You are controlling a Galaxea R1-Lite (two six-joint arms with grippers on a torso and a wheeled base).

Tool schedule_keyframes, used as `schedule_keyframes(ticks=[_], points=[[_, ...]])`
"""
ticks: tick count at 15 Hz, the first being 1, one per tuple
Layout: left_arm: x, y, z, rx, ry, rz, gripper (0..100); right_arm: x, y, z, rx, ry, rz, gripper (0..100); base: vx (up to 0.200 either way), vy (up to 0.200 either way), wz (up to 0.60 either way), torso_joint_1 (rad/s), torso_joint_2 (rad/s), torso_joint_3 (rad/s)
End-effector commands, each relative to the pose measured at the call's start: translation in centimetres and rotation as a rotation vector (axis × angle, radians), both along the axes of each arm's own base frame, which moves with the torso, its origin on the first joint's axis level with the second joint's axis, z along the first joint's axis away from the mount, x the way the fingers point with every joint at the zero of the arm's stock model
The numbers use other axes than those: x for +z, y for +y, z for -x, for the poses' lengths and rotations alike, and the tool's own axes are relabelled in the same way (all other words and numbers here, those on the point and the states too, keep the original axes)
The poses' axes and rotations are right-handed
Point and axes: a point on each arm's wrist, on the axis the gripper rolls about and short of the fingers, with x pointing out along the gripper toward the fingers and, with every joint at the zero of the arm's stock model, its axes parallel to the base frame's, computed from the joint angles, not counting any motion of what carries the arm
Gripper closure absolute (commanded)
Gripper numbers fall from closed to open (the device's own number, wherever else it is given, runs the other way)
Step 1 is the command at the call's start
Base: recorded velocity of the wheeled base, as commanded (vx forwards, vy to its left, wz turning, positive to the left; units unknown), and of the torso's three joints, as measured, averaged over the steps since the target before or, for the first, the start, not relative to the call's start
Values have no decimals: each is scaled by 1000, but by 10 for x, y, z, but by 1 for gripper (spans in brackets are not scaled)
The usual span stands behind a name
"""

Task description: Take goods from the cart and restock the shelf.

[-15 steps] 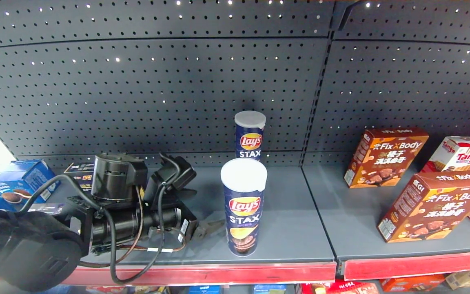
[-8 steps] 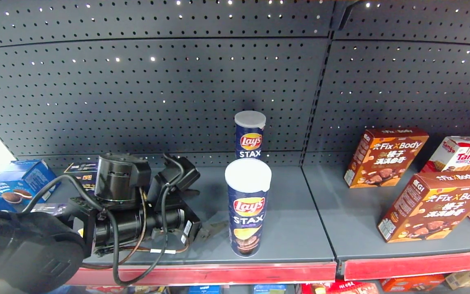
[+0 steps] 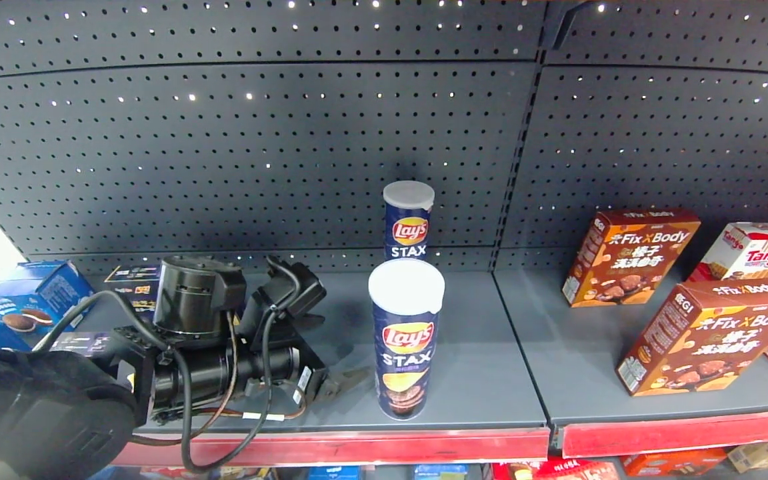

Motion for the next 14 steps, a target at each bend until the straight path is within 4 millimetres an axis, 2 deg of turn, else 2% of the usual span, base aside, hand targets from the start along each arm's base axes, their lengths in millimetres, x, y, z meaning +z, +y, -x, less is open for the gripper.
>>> schedule_keyframes(ticks=[1,14], points=[[0,2,2,3,0,0,0,0,0,0,0,1,0,0,0,0,0,0,0,0],[3,-6,-4,-7,-18,4,0,0,0,0,0,1,0,0,0,0,0,0,0,0]])
